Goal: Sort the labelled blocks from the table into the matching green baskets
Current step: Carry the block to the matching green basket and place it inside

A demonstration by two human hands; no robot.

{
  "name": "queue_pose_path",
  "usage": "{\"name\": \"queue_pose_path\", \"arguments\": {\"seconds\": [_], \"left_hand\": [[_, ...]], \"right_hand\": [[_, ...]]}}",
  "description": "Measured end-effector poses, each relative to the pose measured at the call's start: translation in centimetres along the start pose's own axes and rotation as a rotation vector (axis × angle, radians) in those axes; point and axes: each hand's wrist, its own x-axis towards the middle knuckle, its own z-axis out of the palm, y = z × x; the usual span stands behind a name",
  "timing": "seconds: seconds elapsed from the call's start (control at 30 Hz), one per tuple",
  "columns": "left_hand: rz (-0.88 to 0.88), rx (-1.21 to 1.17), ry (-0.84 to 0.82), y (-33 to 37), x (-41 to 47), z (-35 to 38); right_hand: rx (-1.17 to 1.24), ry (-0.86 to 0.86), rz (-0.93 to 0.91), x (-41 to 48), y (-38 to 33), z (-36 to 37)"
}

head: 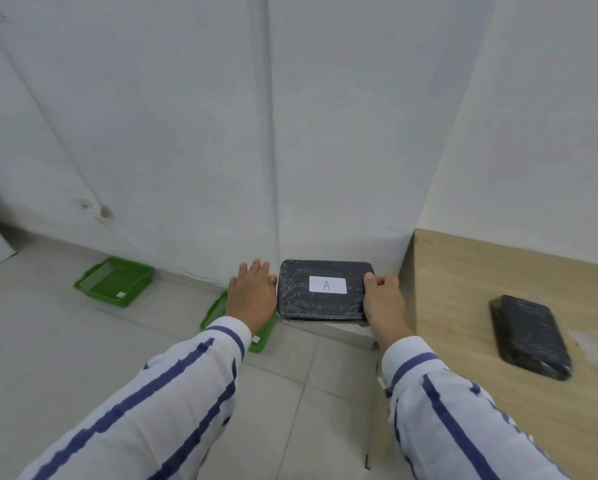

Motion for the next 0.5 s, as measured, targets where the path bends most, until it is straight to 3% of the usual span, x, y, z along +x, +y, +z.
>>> {"name": "queue_pose_path", "arguments": {"seconds": [0.5], "left_hand": [[-0.118,-0.003,0.041,-17.9,13.6,-6.6]], "right_hand": [[-0.008,-0.1,-0.051,6.4,-11.4,21.6]]}}
